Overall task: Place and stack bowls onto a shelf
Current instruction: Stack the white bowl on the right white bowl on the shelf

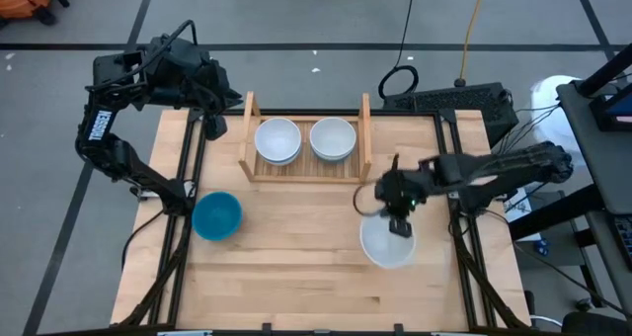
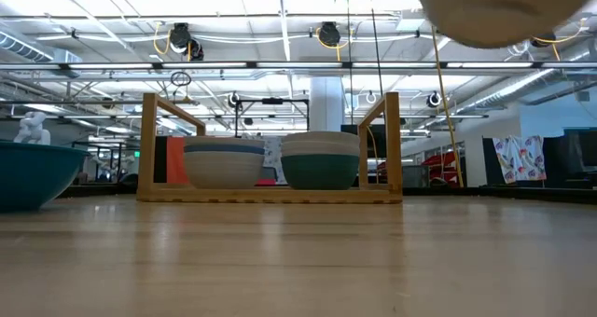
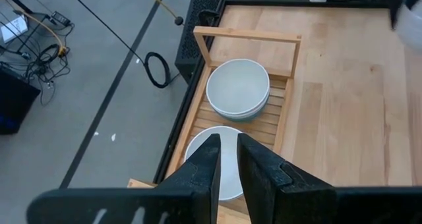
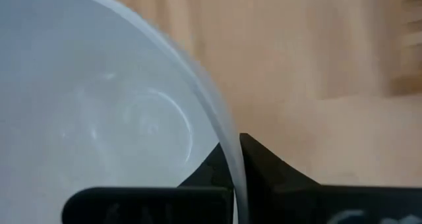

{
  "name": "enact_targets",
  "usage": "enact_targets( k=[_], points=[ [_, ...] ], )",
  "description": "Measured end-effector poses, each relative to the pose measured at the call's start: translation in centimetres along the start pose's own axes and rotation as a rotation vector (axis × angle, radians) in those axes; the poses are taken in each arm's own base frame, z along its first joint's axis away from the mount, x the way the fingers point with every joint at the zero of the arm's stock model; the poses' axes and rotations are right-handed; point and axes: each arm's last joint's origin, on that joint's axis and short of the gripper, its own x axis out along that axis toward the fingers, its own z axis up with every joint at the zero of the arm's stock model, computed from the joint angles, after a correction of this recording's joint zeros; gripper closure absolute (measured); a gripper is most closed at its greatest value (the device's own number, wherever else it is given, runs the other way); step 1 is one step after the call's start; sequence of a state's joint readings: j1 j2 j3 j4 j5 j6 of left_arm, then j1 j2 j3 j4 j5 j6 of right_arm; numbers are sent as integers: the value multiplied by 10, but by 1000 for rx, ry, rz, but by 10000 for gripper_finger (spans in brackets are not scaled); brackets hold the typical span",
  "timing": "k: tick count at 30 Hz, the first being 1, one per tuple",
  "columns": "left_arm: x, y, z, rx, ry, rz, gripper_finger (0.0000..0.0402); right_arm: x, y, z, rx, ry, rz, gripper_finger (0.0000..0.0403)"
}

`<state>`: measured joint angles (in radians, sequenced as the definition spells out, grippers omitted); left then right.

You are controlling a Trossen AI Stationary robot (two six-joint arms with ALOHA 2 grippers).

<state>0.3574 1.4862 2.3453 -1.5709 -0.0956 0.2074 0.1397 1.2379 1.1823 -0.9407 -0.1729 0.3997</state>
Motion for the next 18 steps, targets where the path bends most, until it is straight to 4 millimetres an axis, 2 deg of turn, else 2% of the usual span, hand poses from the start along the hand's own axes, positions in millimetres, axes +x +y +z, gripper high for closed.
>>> enact_targets(
  k=[6, 12, 18],
  points=[
    [0, 0, 0, 0, 0, 0, 344, -43, -20, 40, -31, -74, -158, 403],
    [0, 0, 0, 1, 0, 0, 344, -61, -45, 92, -130, -121, -224, 403],
    [0, 0, 0, 1, 0, 0, 344, -73, -80, 135, -165, -122, -289, 403]
  ],
)
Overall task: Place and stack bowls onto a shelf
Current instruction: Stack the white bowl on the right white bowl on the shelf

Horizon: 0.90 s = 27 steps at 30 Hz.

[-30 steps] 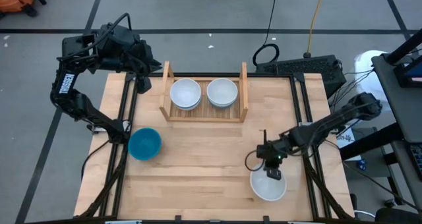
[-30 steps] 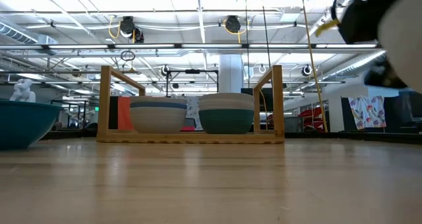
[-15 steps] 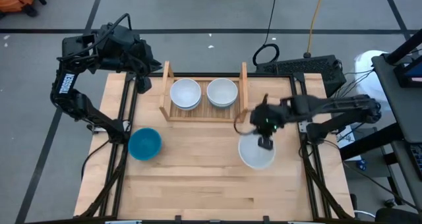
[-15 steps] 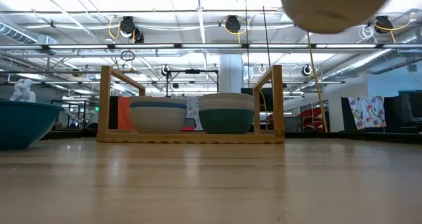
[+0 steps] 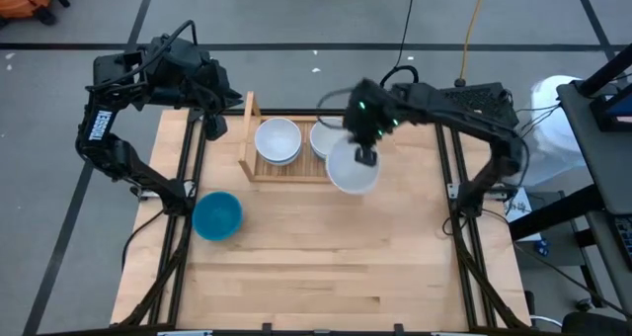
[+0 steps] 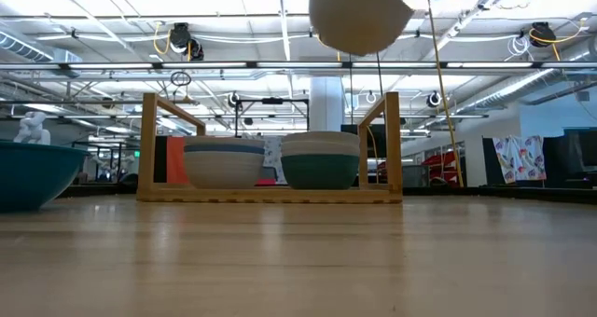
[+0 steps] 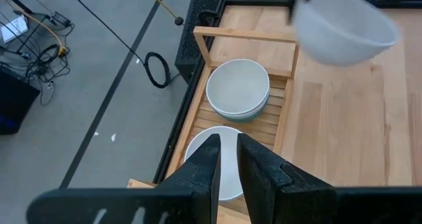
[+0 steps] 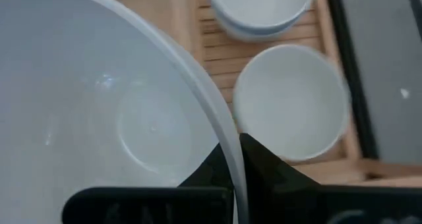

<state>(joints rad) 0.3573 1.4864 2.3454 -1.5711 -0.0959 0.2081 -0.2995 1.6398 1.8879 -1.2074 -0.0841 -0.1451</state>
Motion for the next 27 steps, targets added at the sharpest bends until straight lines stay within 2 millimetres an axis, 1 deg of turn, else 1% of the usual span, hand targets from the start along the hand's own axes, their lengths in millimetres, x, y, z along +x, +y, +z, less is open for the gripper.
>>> enact_targets(
  k=[6, 8, 11, 19, 22, 27],
  points=[
    [0, 0, 0, 1, 0, 0, 344, 14, -42, 26, -6, -36, 0, 403],
    [0, 0, 0, 3, 0, 0, 344, 22, -56, 32, -3, -41, 11, 403],
    [0, 0, 0, 3, 0, 0, 344, 34, -75, 35, 3, -40, 27, 403],
    [0, 0, 0, -1, 0, 0, 344, 72, -122, 25, 35, 40, 6, 403],
    [0, 0, 0, -2, 0, 0, 344, 84, -138, 23, 28, 41, -8, 403],
    [0, 0, 0, -2, 0, 0, 344, 107, -160, 13, 64, 89, -2, 403]
  ],
)
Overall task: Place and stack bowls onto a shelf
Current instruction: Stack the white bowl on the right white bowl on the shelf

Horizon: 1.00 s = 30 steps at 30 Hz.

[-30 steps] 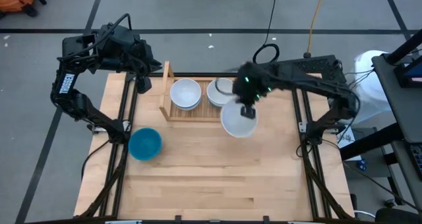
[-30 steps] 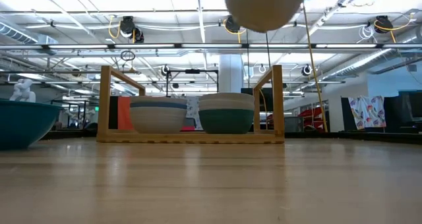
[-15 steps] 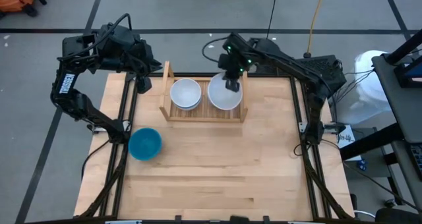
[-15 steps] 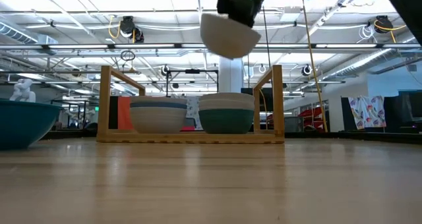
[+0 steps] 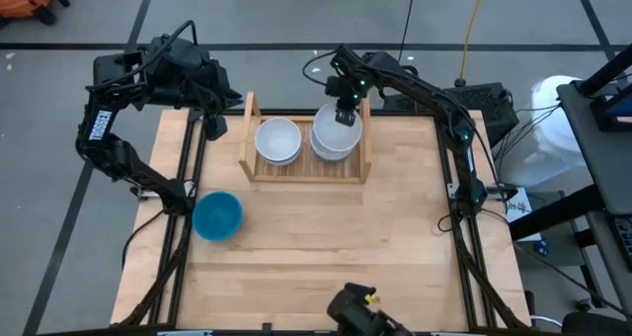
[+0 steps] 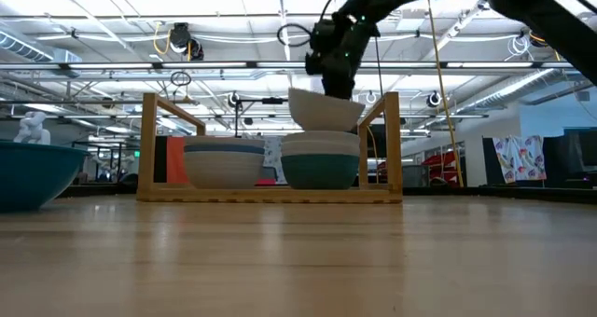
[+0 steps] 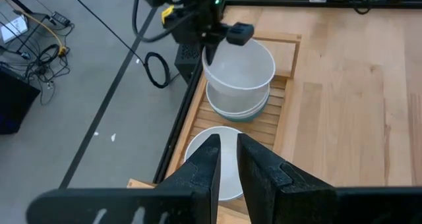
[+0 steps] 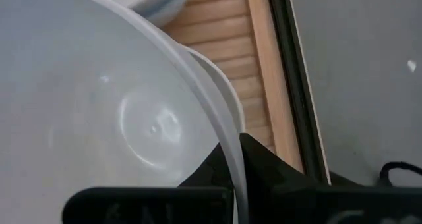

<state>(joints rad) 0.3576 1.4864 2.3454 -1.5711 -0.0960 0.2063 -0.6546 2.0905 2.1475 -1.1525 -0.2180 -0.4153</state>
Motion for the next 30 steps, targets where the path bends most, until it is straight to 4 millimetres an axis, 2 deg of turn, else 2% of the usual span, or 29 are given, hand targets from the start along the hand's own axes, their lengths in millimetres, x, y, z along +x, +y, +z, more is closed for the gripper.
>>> enact_targets(
  k=[5, 15, 22, 30],
  points=[
    [0, 0, 0, -1, 0, 0, 344, 21, -11, -5, 2, 21, 75, 403],
    [0, 0, 0, -2, 0, 0, 344, 58, -16, -13, -53, 124, 141, 403],
    [0, 0, 0, -6, 0, 0, 344, 62, -17, -12, -136, 112, 145, 397],
    [0, 0, 0, -9, 0, 0, 344, 64, -16, -8, -151, 89, 129, 357]
  ],
)
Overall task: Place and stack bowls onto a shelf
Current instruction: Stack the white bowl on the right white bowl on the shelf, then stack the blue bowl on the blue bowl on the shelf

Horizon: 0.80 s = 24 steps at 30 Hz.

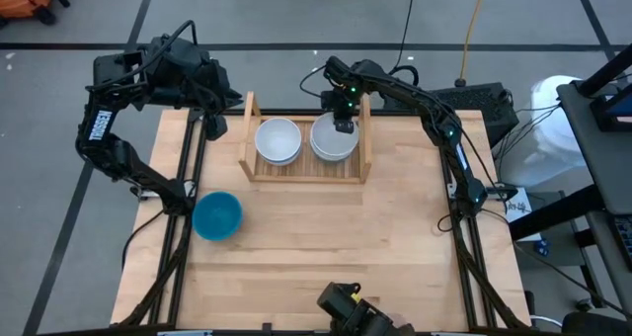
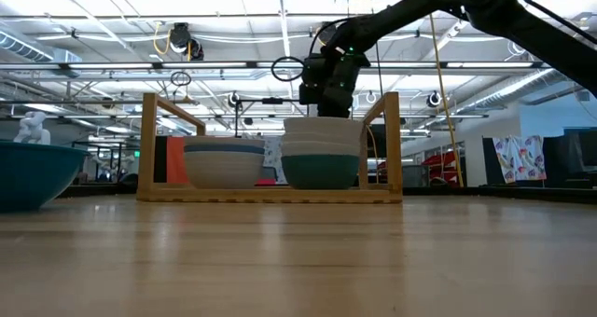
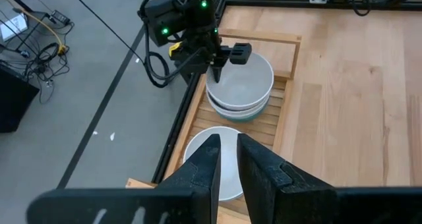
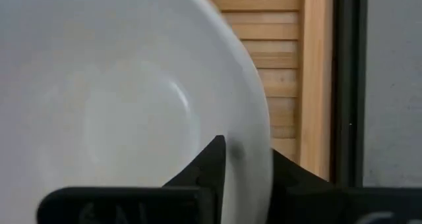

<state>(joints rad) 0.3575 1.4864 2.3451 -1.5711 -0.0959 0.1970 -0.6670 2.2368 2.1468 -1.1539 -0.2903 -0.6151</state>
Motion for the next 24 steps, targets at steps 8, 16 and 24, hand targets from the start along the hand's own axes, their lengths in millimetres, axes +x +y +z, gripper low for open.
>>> enact_targets(
  k=[8, 16, 24],
  points=[
    [0, 0, 0, -1, 0, 0, 344, -3, 5, 5, -20, -11, -21, 305],
    [0, 0, 0, -26, 0, 0, 344, -23, 16, 9, -65, 6, -117, 278],
    [0, 0, 0, -35, 0, 1, 344, -75, 45, 16, -136, -94, -177, 281]
  ],
)
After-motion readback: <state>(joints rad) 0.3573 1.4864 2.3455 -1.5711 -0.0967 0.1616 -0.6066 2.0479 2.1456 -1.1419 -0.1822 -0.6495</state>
